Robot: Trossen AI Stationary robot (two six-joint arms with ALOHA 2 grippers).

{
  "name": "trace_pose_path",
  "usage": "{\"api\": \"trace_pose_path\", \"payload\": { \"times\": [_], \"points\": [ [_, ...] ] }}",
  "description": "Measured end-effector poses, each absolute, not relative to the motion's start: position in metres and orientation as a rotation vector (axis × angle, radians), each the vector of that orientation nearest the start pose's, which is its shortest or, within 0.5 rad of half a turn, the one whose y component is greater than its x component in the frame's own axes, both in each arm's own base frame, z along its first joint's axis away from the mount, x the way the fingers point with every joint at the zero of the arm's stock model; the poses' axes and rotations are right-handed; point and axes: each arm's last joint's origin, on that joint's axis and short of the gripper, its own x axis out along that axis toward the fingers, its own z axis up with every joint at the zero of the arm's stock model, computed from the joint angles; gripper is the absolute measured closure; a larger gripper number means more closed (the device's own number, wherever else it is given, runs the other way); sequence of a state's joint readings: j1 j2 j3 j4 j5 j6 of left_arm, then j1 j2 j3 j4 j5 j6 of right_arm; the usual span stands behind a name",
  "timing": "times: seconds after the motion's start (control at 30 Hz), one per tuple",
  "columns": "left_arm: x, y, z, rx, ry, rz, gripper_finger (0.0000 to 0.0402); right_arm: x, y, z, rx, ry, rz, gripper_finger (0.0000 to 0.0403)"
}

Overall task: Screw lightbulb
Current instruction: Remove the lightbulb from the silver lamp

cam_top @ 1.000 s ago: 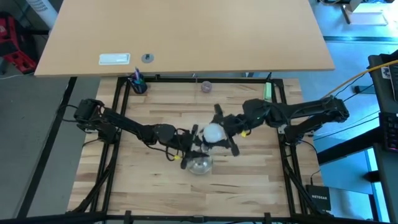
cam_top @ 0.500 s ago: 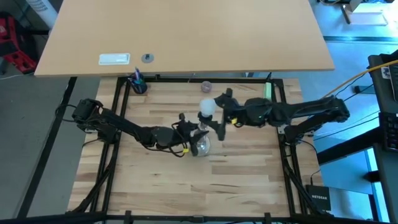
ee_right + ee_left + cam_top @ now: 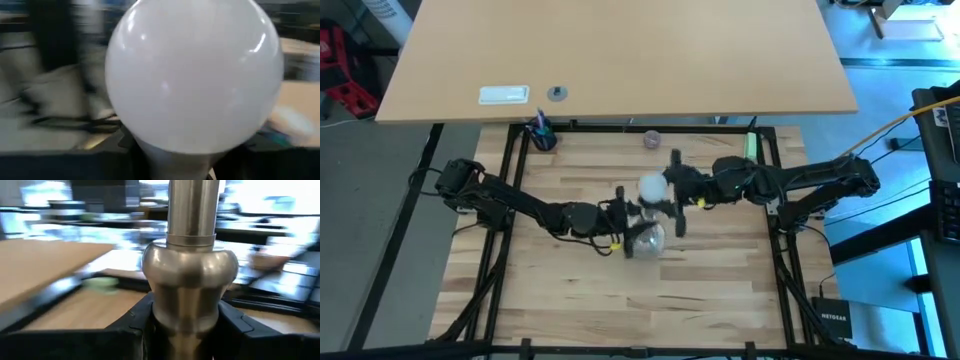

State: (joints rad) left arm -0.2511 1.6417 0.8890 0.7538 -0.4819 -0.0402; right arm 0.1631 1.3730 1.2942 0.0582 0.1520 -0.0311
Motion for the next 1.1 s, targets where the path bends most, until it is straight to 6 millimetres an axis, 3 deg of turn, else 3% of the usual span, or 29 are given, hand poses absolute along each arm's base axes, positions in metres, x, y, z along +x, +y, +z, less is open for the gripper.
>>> {"api": "trace_pose_path", "payload": {
  "times": [0.23,0.37,0.47,0.63,0.77,0.9,1.0,1.1],
  "points": [
    [0.345,-0.084,0.245,-0.058,-0.004,-0.349,0.0283,0.303,0.066,0.400,-0.112,-0.026,0.794,0.0251],
    [0.345,-0.081,0.247,-0.105,-0.017,-0.473,0.0283,0.303,0.069,0.399,-0.158,-0.064,0.884,0.0251],
    [0.346,-0.078,0.247,-0.110,-0.011,-0.483,0.0283,0.304,0.067,0.399,-0.151,-0.045,0.815,0.0252],
    [0.346,-0.076,0.247,-0.112,-0.015,-0.442,0.0283,0.306,0.063,0.400,-0.057,0.015,0.558,0.0251],
    [0.347,-0.074,0.245,-0.105,-0.012,-0.325,0.0283,0.293,0.055,0.401,-0.038,0.113,0.378,0.0150],
    [0.347,-0.071,0.244,-0.094,-0.005,-0.119,0.0283,0.265,0.044,0.406,0.003,0.227,0.132,0.0049],
    [0.347,-0.068,0.244,-0.073,-0.011,0.087,0.0283,0.246,0.035,0.408,0.067,0.278,-0.057,0.0013],
    [0.344,-0.067,0.245,-0.071,-0.011,0.283,0.0283,0.242,0.030,0.409,0.094,0.270,-0.205,0.0018]
  ]
}}
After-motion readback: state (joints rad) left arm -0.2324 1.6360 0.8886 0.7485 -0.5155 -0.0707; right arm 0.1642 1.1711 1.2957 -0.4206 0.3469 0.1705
